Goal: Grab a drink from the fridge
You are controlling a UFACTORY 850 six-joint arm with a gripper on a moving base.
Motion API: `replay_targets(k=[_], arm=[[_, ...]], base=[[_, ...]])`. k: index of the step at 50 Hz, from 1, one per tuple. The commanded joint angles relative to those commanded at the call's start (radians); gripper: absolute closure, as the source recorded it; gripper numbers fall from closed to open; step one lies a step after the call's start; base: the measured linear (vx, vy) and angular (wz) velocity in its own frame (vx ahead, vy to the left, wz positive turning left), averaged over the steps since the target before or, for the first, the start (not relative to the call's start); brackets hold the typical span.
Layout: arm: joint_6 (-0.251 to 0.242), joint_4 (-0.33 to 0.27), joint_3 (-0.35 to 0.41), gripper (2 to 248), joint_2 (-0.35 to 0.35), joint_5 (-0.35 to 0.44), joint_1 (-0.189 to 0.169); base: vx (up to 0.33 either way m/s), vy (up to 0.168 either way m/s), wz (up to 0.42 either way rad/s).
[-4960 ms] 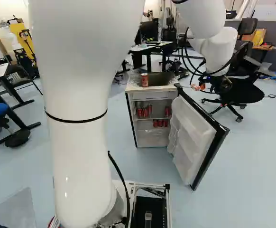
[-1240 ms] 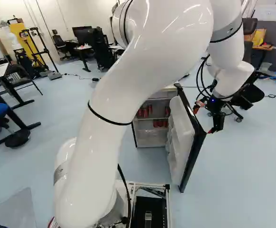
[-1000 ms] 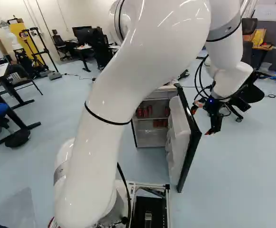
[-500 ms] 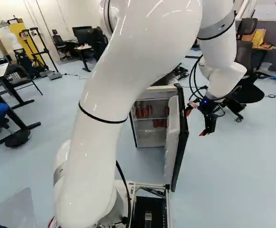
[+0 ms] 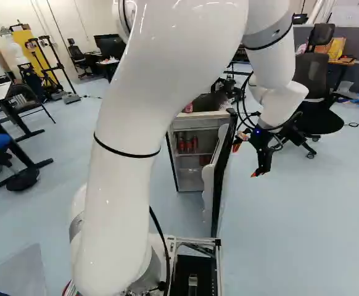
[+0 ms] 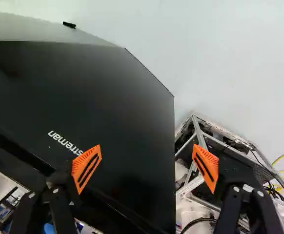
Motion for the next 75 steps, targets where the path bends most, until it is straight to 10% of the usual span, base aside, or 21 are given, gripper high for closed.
replay_targets(k=[75], arm=[[0.0, -0.053, 0.189, 3, 0.12, 0.002, 0.17]], base=[[0.0, 0.0, 0.0]])
